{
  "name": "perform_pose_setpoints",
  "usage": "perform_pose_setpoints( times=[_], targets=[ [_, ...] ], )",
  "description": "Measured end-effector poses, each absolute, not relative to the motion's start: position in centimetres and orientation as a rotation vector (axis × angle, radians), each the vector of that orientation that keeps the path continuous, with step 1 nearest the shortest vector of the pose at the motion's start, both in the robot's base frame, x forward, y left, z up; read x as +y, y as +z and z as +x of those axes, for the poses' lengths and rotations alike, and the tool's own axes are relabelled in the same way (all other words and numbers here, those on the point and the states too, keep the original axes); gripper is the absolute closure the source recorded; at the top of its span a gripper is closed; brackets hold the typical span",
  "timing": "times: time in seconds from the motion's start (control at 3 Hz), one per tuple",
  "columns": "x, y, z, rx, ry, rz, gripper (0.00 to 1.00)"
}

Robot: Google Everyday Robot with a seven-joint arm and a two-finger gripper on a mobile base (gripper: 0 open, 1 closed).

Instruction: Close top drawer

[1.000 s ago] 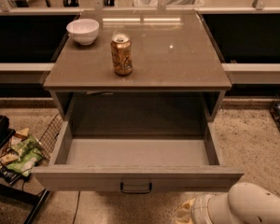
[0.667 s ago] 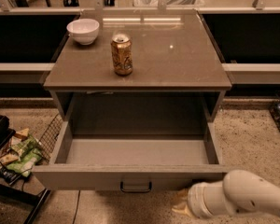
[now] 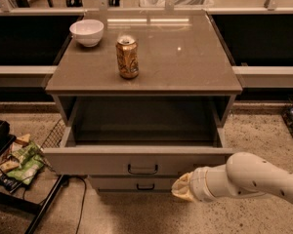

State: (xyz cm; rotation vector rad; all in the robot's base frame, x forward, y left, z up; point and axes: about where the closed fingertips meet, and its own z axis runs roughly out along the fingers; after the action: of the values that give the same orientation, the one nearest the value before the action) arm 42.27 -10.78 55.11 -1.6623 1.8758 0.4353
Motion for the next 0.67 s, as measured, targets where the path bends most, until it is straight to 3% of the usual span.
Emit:
perform_pose_setpoints(
  times=[0.67],
  targets=[
    [-11.4,54.6,46.1,1.846,0.408,-1.717,1.0]
  ],
)
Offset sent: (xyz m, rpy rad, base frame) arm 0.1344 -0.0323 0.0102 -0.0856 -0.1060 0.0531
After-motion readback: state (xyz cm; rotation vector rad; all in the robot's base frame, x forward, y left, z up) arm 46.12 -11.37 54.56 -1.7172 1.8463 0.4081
